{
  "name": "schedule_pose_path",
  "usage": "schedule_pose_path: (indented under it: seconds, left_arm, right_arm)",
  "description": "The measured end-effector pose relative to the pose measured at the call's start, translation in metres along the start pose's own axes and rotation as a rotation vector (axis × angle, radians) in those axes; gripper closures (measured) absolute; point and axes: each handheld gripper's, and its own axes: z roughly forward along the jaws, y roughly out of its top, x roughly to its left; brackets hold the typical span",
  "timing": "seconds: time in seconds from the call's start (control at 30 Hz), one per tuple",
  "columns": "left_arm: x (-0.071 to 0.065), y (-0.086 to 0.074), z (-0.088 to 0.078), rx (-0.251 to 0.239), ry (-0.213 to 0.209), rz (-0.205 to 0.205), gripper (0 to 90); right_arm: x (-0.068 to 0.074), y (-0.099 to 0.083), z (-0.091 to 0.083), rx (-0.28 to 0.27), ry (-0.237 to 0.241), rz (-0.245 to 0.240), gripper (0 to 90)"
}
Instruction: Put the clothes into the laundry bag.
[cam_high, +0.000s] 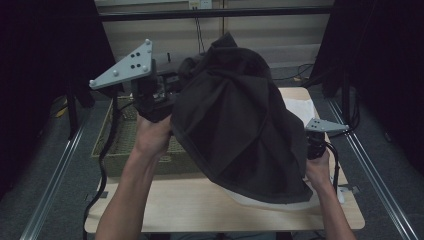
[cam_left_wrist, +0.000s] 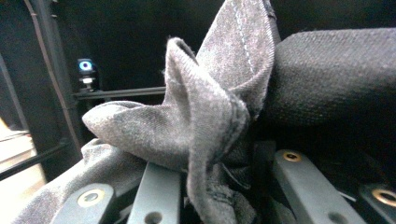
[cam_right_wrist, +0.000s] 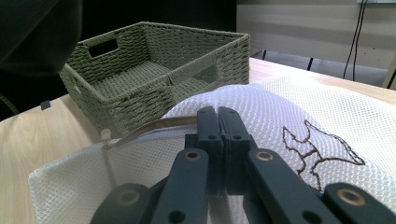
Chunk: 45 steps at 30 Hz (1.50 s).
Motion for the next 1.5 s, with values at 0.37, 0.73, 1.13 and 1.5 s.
schedule_pose_path:
  seconds: [0.37,0.73,1.13,1.5]
  left_arm:
    - [-0.019,-0.036,0.025,0.055,-0.044,0.010,72.6]
    - [-0.022,-0.102,0.047,0.111,-0.072,-0.054,72.4]
    - [-0.012,-0.186,0.061,0.230,-0.043,-0.110,72.2]
    - [-0.027,-0.239,0.090,0.417,-0.060,-0.087,72.1]
  right_arm:
    - [-0.001,0.000,-0.002,-0.010,-0.001,0.004,89.1]
    - [0.000,0.000,-0.003,-0.002,-0.002,0.007,89.1]
    - [-0.001,-0.003,0.001,0.026,0.003,0.009,89.1]
    - [0.004,-0.004,0.003,0.059,0.009,-0.001,89.2]
